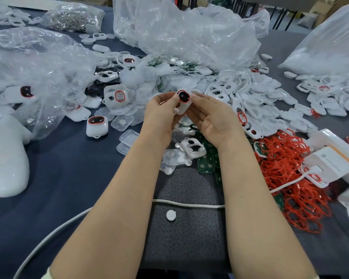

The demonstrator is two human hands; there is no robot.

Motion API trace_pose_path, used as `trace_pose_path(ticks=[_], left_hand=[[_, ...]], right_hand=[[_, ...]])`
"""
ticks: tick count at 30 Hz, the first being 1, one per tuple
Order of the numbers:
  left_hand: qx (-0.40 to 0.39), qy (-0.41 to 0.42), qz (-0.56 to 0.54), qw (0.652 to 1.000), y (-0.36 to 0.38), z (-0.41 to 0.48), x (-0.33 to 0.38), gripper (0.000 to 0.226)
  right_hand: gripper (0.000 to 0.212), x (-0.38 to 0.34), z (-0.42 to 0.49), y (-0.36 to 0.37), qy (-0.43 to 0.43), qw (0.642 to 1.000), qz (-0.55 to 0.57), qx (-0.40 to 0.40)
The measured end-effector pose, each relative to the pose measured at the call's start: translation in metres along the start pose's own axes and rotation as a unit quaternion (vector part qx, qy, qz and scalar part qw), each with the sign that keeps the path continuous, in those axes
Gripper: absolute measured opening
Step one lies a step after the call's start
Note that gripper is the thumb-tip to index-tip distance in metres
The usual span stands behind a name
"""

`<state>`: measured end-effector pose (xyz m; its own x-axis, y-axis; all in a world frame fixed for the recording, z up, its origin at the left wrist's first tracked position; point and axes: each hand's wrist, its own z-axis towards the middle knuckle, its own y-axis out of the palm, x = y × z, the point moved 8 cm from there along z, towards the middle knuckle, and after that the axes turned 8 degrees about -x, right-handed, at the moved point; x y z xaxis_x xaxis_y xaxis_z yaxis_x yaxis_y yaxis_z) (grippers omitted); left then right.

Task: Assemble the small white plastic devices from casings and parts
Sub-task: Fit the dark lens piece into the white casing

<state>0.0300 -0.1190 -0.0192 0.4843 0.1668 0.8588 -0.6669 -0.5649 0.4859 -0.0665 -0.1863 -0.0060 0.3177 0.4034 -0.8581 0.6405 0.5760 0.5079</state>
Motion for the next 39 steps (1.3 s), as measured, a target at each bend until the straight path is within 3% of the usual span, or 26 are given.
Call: trace_pose_path(ticks=[7, 14, 18, 24, 29, 39], left_hand=[[-0.014, 0.042, -0.012, 0.999, 0.005, -0.001, 0.005, 0.011], [-0.055, 0.006, -0.057, 0.997, 0.010, -0.003, 0.003, 0.007], [-0.089, 0.001, -0.056, 0.994, 0.013, -0.003, 0.003, 0.008], [-0.110, -0.003, -0.071, 0.991, 0.013, -0.002, 0.004, 0.007], [-0.143, -0.017, -0.074, 0.987, 0.019, -0.002, 0.002, 0.010], [-0.135, -0.011, -0.089, 0.987, 0.017, -0.002, 0.003, 0.010]], right_hand=[[0.008, -0.003, -0.001, 0.000, -0.026, 0.999, -0.043, 0.022], [0.018, -0.020, -0.001, -0.005, -0.108, 0.961, -0.249, 0.052], [0.014, -0.024, -0.002, -0.003, -0.130, 0.947, -0.291, 0.039], [0.014, -0.016, 0.000, 0.003, -0.103, 0.979, -0.179, 0.002], [0.015, -0.018, -0.001, 0.002, -0.112, 0.981, -0.159, 0.019], [0.017, -0.015, -0.001, 0.002, -0.098, 0.990, -0.102, 0.006]])
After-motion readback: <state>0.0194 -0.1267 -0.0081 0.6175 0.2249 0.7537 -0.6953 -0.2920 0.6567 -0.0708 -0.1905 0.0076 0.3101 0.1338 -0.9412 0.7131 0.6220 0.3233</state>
